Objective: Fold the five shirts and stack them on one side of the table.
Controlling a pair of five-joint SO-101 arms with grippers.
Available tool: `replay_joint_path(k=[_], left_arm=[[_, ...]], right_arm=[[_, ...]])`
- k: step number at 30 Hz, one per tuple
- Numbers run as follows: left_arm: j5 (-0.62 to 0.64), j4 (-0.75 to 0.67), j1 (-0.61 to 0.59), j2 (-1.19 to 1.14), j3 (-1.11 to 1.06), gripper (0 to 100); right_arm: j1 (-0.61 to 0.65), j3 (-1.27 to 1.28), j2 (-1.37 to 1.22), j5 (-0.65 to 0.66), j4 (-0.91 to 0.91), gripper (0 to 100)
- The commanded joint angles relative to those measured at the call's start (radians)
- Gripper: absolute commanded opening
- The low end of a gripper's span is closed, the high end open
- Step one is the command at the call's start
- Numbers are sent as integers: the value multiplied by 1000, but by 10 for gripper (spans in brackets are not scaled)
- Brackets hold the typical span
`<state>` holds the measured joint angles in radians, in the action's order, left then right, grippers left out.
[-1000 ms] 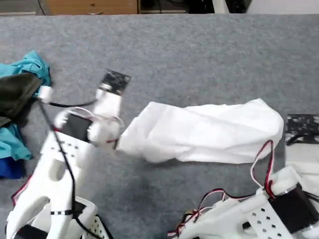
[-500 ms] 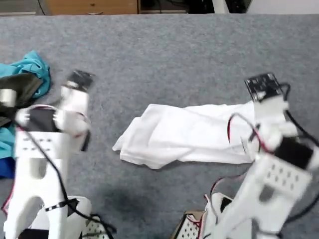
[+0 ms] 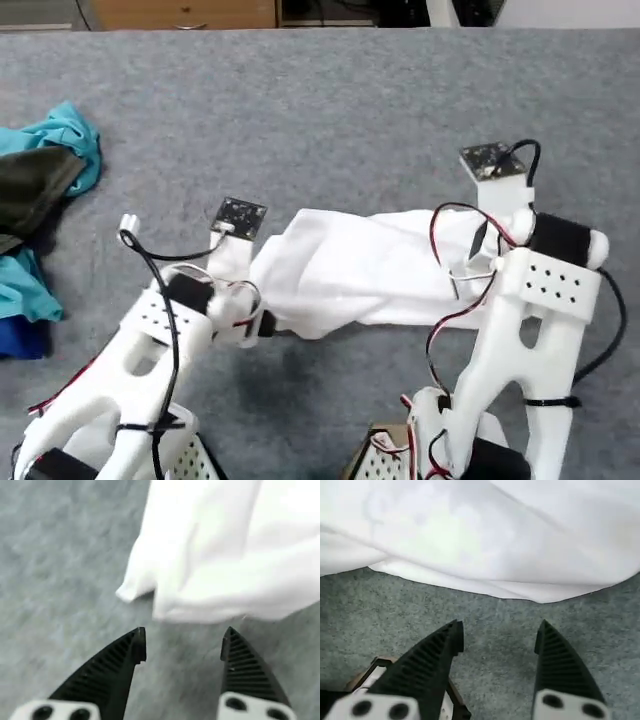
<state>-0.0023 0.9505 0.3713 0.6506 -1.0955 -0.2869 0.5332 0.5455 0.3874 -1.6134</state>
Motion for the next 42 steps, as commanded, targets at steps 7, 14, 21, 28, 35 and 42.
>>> replay_joint_path(k=[7,14,21,28,35,42], left_arm=[[52,-196,23,8,-87,253],[52,-83,23,7,-66,253],[52,60,-2,8,61,253],[54,-60,2,4,2,253],[104,-68,3,-137,-2,253],[126,-74,5,-274,117,7]], right_arm=[[10,19,5,-11,32,235],[10,19,5,-11,32,235],[10,22,5,-11,32,235],[16,31,1,-41,52,236],[16,68,5,-55,54,237],[18,85,5,-58,60,238]])
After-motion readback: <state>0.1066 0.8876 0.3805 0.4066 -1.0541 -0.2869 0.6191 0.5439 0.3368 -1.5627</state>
